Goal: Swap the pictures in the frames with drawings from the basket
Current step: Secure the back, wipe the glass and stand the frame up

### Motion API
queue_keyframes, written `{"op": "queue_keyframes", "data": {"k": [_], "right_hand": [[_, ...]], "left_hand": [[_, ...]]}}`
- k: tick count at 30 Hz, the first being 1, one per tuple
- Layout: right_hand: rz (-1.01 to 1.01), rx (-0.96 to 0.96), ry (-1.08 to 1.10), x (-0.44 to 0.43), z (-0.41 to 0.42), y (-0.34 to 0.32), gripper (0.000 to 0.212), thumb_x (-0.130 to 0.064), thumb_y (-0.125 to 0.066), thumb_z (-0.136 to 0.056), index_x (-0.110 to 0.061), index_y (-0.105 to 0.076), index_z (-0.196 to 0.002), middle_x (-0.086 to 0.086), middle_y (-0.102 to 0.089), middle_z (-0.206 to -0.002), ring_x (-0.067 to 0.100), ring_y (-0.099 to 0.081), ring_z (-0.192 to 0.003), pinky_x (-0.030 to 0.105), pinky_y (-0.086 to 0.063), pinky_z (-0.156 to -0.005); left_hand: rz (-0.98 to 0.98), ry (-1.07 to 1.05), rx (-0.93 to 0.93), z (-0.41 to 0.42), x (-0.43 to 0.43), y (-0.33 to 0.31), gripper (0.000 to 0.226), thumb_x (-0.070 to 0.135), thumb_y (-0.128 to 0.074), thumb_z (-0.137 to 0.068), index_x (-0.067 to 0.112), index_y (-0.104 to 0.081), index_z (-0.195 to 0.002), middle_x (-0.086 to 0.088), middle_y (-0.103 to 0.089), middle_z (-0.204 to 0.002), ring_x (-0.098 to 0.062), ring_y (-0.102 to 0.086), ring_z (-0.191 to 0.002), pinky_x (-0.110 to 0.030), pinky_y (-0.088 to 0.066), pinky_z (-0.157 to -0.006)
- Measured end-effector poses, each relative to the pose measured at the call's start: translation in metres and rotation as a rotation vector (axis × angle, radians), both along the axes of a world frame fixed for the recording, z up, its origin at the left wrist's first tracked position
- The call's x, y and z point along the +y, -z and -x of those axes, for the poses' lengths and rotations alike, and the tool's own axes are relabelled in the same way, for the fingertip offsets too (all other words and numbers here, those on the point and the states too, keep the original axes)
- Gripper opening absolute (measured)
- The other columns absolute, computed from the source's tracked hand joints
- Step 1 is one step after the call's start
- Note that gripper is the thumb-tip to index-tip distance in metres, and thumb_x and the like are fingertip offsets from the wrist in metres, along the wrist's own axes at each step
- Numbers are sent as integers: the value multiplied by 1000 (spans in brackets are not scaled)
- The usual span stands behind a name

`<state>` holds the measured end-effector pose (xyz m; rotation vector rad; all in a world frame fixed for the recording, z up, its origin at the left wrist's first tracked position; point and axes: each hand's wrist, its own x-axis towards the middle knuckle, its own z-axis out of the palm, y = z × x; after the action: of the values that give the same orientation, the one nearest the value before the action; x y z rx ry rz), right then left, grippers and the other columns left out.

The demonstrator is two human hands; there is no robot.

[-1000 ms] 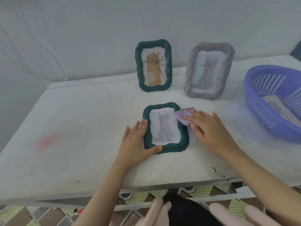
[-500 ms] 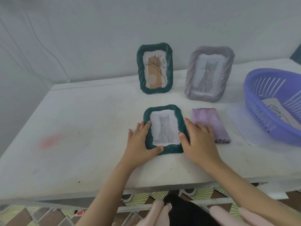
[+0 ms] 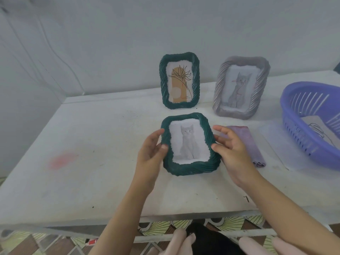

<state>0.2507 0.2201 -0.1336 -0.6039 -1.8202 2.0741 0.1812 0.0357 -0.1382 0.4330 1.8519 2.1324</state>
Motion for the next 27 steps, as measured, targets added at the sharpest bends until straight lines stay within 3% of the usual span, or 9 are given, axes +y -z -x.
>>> {"op": "queue_keyframes", "data": {"k": [2,5,12,19,22,27], "right_hand": [[21,21,-42,3,0,-1,54,11,-50,-84,-36,-54,-109,4,-64,-102,16,-62,-89,28,-49,-75],[-16,39,-131,4,1,1,62,15,-47,-83,-39,-52,-111,2,-65,-94,16,-60,-84,30,-48,-76],[55,101,-303,1,8,-8,61,8,-41,-90,-46,-46,-119,2,-65,-79,13,-59,-75,26,-49,-75],[175,146,-387,3,30,-17,40,-22,-34,-97,-51,-38,-124,5,-58,-72,17,-52,-62,30,-42,-64],[121,123,-411,1,44,-20,31,-35,-27,-100,-51,-38,-123,5,-59,-82,16,-53,-66,31,-43,-69],[7,57,-440,-9,60,-19,27,-54,-22,-95,-57,-37,-116,11,-56,-76,20,-54,-64,33,-46,-68]], "left_hand": [[-85,-50,-98,7,-6,-4,29,4,-48,-93,22,-54,-114,-2,-67,-113,-12,-66,-91,-23,-54,-72],[-84,-8,-107,14,-13,-3,31,3,-58,-83,18,-57,-111,-3,-72,-100,-15,-67,-83,-25,-54,-69],[-90,62,-45,18,-24,-1,47,-2,-51,-75,24,-59,-114,1,-70,-100,-15,-66,-87,-26,-53,-68],[-6,100,-2,23,-39,-5,50,-1,-49,-75,27,-61,-114,5,-68,-103,-13,-64,-87,-26,-53,-69],[0,90,16,24,-43,-5,51,-2,-49,-74,30,-64,-110,5,-68,-103,-13,-64,-85,-27,-53,-69],[-65,-19,47,32,-55,-10,50,-3,-50,-74,27,-63,-111,6,-67,-104,-15,-62,-90,-26,-53,-70]]}}
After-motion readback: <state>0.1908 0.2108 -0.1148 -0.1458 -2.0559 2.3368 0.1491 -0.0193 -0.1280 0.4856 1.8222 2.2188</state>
